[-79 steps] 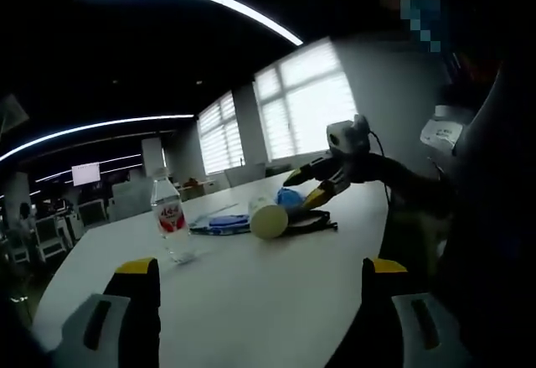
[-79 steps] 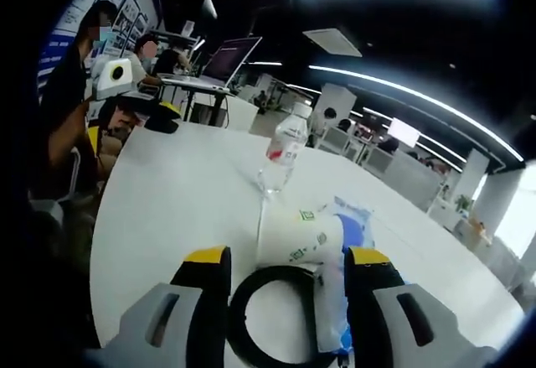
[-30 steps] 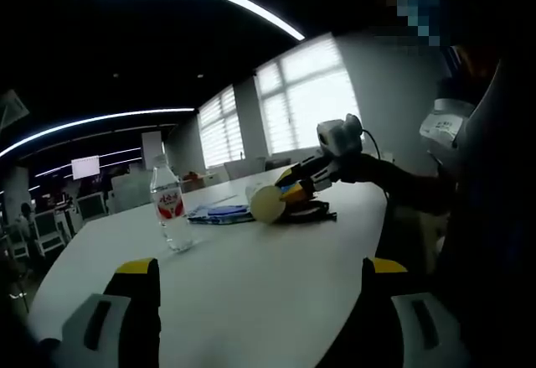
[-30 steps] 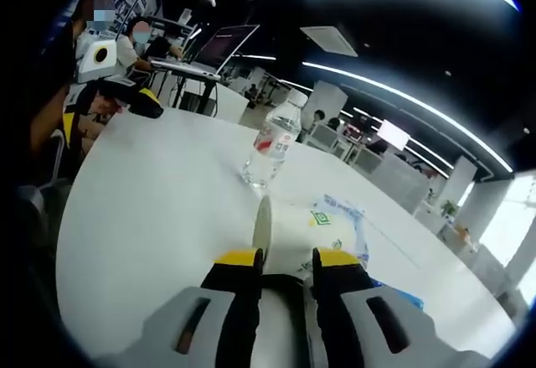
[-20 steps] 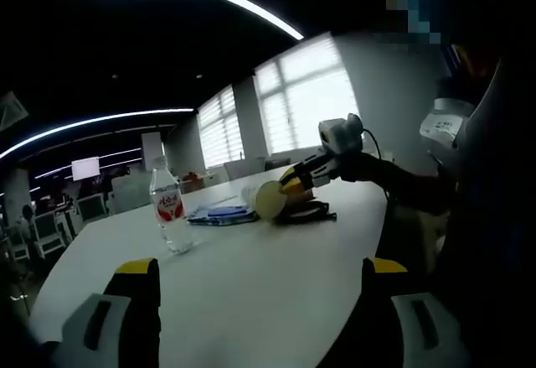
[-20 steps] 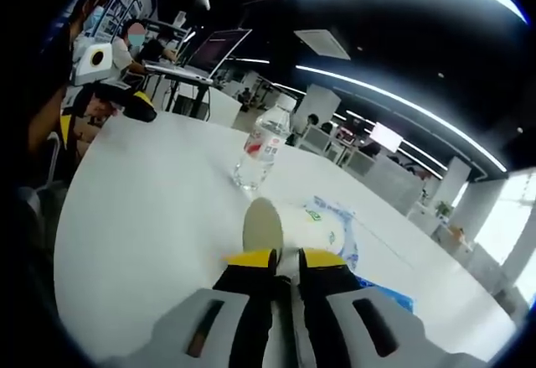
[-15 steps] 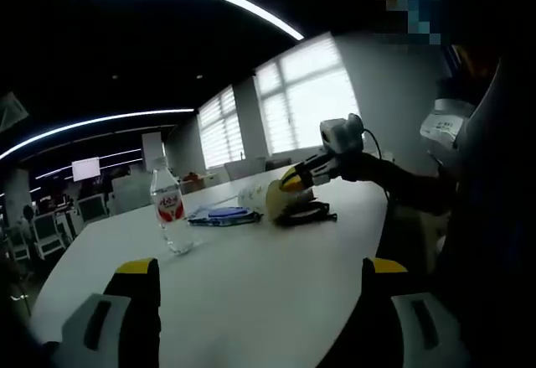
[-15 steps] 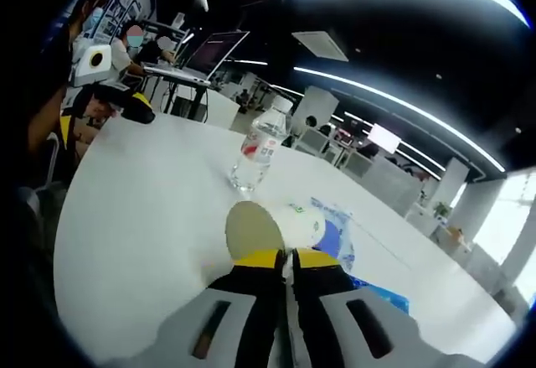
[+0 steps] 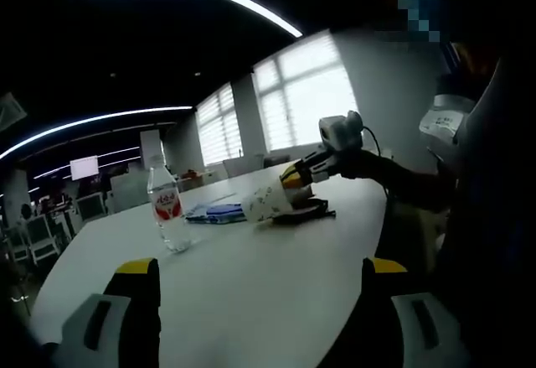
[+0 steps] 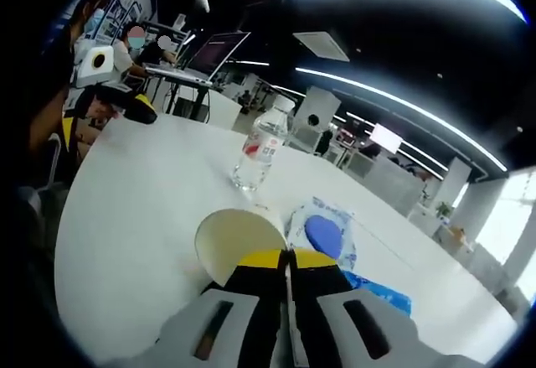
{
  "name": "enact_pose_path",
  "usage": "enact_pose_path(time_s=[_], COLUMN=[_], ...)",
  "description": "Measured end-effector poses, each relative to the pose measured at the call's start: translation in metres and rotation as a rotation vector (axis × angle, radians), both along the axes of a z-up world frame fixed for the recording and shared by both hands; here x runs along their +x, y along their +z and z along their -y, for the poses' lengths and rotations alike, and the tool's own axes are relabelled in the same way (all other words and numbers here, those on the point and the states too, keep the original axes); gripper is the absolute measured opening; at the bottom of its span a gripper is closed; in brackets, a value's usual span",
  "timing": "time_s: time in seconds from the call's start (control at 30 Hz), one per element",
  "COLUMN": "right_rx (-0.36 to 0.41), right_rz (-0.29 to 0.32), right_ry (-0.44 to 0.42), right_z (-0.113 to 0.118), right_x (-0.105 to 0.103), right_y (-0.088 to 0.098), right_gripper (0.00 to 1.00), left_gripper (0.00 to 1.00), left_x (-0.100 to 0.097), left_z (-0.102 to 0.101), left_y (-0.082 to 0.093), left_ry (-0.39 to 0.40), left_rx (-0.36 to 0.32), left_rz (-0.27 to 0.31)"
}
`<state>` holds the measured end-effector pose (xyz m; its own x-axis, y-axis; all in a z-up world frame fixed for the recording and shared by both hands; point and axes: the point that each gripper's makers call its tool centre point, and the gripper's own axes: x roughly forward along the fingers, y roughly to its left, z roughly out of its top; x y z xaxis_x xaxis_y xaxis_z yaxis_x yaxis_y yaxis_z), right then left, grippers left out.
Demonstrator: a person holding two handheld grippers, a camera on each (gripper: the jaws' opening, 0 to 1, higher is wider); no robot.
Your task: Arrange the tabletop items into an orderly group along one side of the table until the central work area is clear of visible clutter.
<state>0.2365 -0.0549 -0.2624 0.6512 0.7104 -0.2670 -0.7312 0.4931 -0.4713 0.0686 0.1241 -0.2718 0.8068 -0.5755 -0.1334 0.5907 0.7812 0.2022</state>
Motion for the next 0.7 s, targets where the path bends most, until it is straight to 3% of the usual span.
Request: enact_pose_path(time_s=[0.37,0.57,0.7], right_rx=[-0.004,-0.015,-0.040], right_rz=[0.030,-0.001,0.011], right_ry=[0.027,0.082,0.091], right_z=[-0.002,-0.006,-0.007], right_x=[-0.002,-0.003,0.002], right_y=[0.022,0.035,0.047], right_gripper=[0.00,0.00,0.00], left_gripper=[1.00,1.00,1.00], left_x=[-0.001,-0.001,-0.001], left_z=[-0.001,0.000,0.001], left_y=[-0.002,-0.002,-0.004], left_ry=[0.005,0.004,0.005], left_rx=[0.014,0.015,0.011], left_rz=[-0.009,-0.010,-0.016])
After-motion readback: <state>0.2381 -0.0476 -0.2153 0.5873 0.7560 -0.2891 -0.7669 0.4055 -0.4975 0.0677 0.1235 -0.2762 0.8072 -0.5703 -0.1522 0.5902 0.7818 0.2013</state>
